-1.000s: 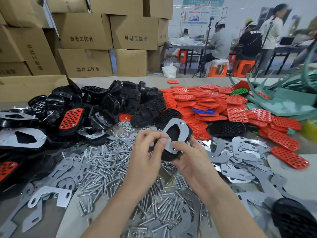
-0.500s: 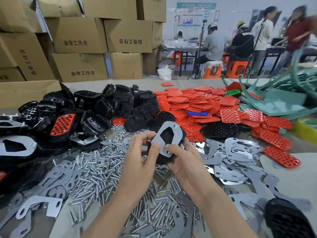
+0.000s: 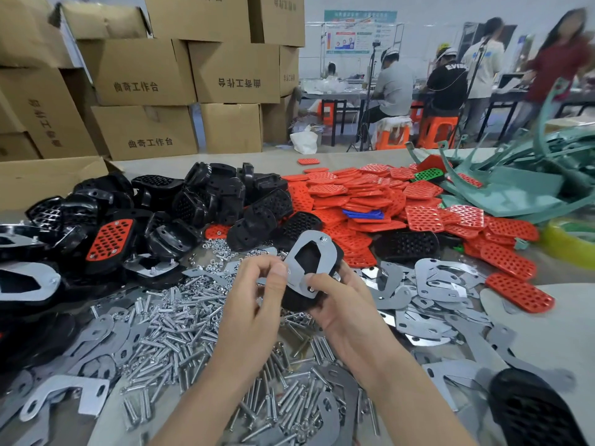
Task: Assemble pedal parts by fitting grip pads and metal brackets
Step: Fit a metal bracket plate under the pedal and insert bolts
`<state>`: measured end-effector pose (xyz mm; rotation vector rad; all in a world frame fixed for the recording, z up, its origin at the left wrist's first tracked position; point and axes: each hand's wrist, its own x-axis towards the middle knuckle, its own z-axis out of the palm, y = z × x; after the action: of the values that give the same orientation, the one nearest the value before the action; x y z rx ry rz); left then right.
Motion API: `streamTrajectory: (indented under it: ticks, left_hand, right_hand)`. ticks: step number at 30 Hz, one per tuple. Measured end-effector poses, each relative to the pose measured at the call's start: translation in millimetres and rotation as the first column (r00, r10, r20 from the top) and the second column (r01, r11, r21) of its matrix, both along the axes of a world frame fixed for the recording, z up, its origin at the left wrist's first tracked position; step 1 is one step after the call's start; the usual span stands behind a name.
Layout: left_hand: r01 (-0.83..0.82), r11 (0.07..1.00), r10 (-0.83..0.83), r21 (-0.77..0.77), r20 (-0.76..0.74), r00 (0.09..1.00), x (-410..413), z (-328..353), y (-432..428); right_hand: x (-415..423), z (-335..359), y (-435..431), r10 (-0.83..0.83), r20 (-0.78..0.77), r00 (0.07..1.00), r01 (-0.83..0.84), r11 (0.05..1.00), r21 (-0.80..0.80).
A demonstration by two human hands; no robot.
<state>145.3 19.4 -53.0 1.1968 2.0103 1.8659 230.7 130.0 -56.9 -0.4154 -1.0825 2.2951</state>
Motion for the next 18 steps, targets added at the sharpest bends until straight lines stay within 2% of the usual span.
streamTrajectory:
  ticks: [6,9,13,18]
  left_hand:
    - [0.006,0.999,-0.008,-0.036,-0.073,0.997,2.8,0.2,0.0]
    - [0.031,1.0,-0.031,0.002,0.024,0.999,4.2,1.0,-2.9]
    - [-0.001,1.0,0.001,-0.011,-0.044,0.999,2.6,2.2,0.0]
    - [0.055,0.998,-0.057,0.022,0.067,0.996,3.6,0.4,-1.7]
  right_hand:
    - [-2.1,-0.4,-0.3,0.01,0.012,1.0,-0.01,0.998,0.055]
    - [-2.3,-0.7,1.6,0.007,-0.01,1.0,-0.007,1.0,0.024]
    - [-1.8,-0.5,1.0,-0.006,0.014,1.0,0.005,0.998,0.059]
    - [-0.1,-0.8,2.1,0.005,0.016,1.0,-0.006,0.999,0.032]
